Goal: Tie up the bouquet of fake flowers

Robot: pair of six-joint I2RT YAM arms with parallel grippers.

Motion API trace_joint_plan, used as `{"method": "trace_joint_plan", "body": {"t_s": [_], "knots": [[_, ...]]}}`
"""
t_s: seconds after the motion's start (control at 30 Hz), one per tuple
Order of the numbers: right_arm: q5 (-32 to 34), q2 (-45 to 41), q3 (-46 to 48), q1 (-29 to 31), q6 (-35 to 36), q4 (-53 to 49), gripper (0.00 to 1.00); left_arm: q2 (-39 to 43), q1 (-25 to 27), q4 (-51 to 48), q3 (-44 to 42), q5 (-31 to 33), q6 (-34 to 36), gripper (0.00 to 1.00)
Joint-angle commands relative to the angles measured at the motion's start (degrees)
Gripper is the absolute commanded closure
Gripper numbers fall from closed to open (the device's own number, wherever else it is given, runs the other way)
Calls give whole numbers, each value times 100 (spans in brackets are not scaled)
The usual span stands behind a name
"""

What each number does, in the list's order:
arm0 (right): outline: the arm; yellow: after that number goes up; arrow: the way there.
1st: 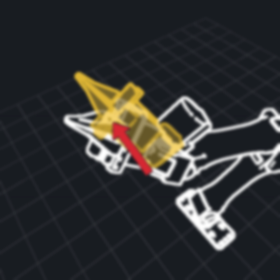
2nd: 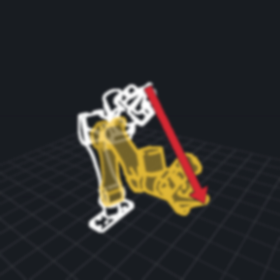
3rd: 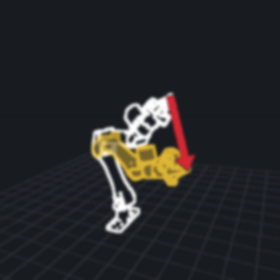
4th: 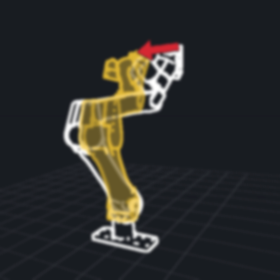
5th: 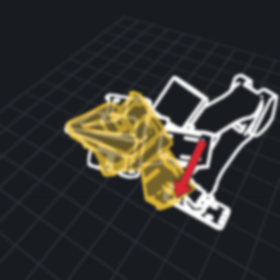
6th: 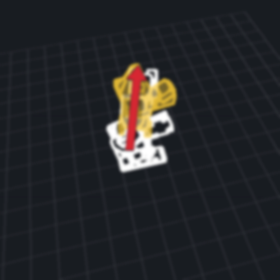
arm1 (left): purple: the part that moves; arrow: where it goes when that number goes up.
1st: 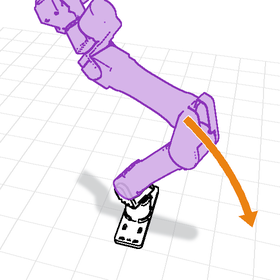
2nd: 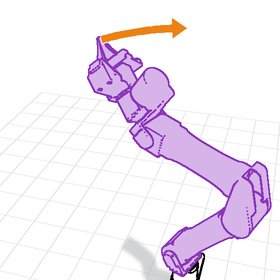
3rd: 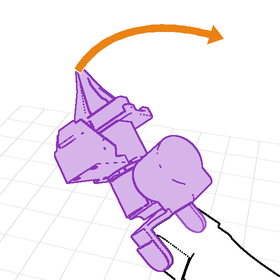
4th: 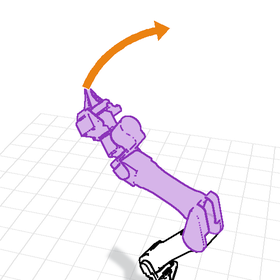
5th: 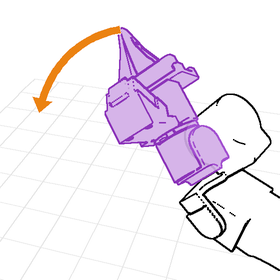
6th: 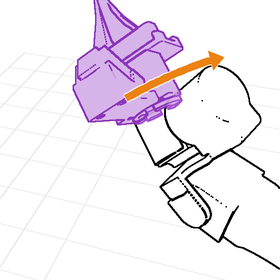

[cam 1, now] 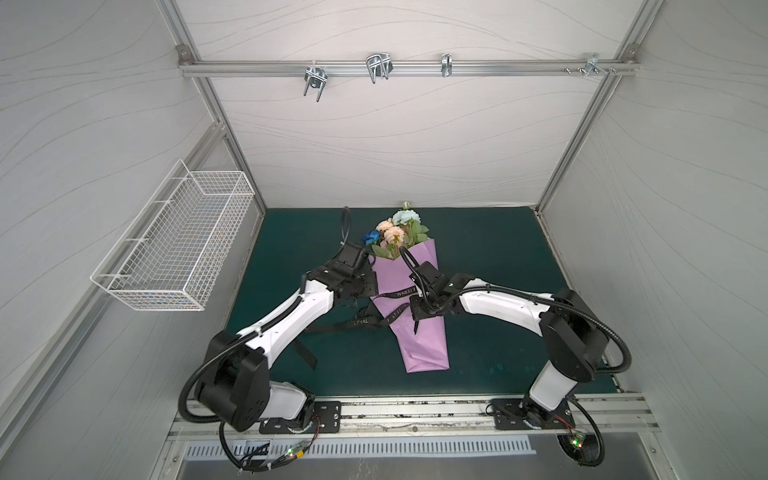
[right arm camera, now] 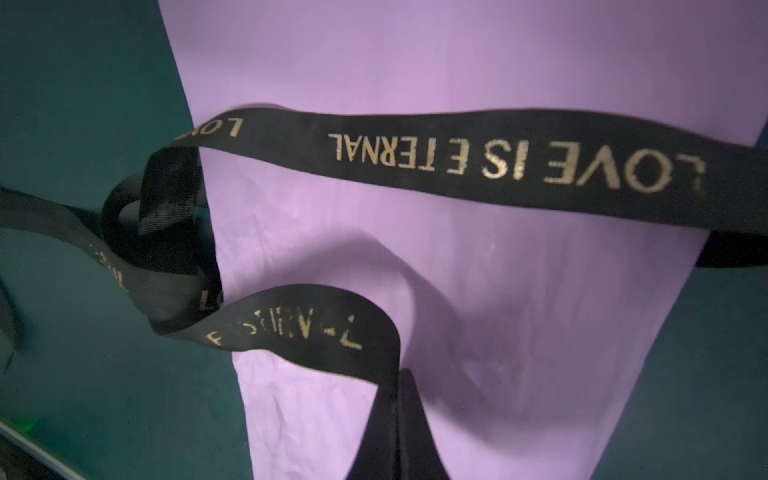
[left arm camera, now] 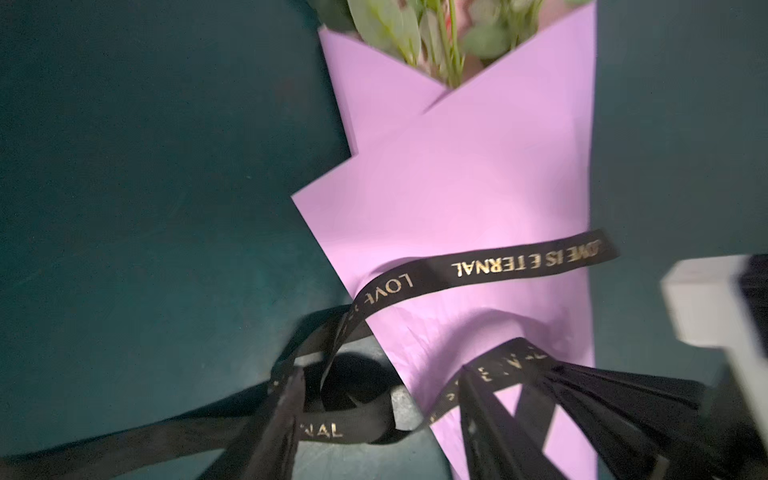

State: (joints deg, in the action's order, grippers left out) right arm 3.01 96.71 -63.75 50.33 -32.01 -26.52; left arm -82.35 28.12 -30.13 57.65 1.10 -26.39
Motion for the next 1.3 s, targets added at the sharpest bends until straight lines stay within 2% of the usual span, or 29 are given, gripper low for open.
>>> {"method": "trace_joint_plan", "body": {"t_s": [0.0, 0.33, 0.53, 0.67, 0.77, 0.87, 1.0, 1.27], "knots": [[-95, -226, 73, -75, -121, -187, 100, -333, 186, 314, 209, 294, 424, 32], [-208, -344, 125, -108, -227, -28, 100, -1118, 309, 58, 203, 429, 434, 30], [-360, -271, 169, -106, -276, 76, 100, -1600, 307, 101, 397, 587, 367, 36], [-513, -230, 235, -102, -352, 240, 100, -1856, 311, 124, 641, 688, 338, 47], [-581, -211, 305, -95, -402, 386, 100, -1898, 313, 161, 710, 742, 295, 62], [-623, -107, 319, -99, -438, 508, 100, -1856, 316, 148, 720, 737, 245, 82], [-694, 91, 323, -99, -508, 783, 100, -1642, 308, 124, 681, 699, 197, 98], [-617, 513, 239, -117, -767, 1437, 100, -1074, 340, 103, 567, 323, 88, 100]]}}
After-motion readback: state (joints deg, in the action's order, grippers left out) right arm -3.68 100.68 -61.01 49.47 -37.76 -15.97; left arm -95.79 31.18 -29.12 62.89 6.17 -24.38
